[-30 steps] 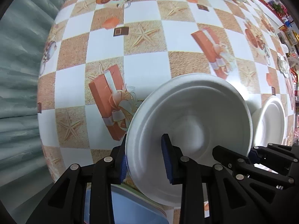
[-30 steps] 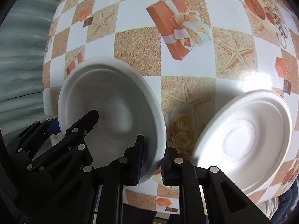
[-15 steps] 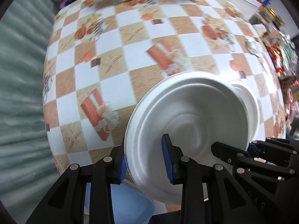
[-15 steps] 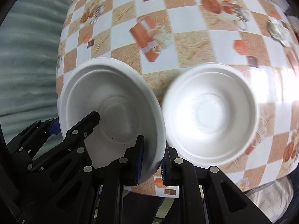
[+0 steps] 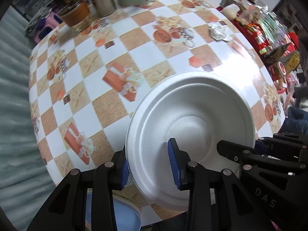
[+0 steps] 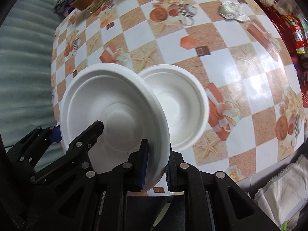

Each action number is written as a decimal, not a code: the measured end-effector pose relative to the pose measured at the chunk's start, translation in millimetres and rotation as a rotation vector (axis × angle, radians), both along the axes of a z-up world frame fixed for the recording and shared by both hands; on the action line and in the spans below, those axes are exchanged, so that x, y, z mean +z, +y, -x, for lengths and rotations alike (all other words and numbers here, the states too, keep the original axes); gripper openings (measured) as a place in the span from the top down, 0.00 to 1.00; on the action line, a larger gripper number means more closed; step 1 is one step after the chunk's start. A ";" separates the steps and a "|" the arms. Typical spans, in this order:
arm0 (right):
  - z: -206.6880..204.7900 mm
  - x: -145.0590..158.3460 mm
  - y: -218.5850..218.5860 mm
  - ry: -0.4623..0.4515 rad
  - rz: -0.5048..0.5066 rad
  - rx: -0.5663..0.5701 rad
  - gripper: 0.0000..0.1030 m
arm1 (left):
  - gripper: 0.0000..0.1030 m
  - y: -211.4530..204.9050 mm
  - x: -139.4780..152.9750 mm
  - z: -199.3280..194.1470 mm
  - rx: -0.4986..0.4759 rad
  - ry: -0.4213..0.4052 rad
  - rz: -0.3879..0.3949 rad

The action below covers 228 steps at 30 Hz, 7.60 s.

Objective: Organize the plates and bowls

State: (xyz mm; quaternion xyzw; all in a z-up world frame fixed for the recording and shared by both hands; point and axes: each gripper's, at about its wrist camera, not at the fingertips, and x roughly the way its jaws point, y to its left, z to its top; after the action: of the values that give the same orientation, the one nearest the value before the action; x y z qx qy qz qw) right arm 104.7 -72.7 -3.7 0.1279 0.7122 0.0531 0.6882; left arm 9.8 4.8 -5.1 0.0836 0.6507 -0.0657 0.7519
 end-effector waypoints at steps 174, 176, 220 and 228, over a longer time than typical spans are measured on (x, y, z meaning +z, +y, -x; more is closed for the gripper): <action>56.0 -69.2 -118.3 0.064 0.140 -0.126 0.00 | 0.11 -36.6 -28.9 6.7 -0.104 0.141 -0.079; 54.6 -68.5 -117.4 0.064 0.144 -0.124 0.00 | 0.11 -35.0 -29.8 4.7 -0.090 0.138 -0.075; -82.8 -106.2 -53.9 0.105 0.232 0.185 0.00 | 0.00 18.9 -126.6 -34.0 0.274 0.152 -0.038; -89.0 -119.3 -53.5 0.117 0.187 0.167 0.00 | 0.00 27.6 -136.9 -30.3 0.307 0.152 0.045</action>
State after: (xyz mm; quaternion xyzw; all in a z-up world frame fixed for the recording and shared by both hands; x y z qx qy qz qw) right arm 193.7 -126.1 -123.0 0.0064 0.7612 0.0357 0.6475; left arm 40.1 32.4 -142.0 -0.0386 0.7091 0.0292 0.7035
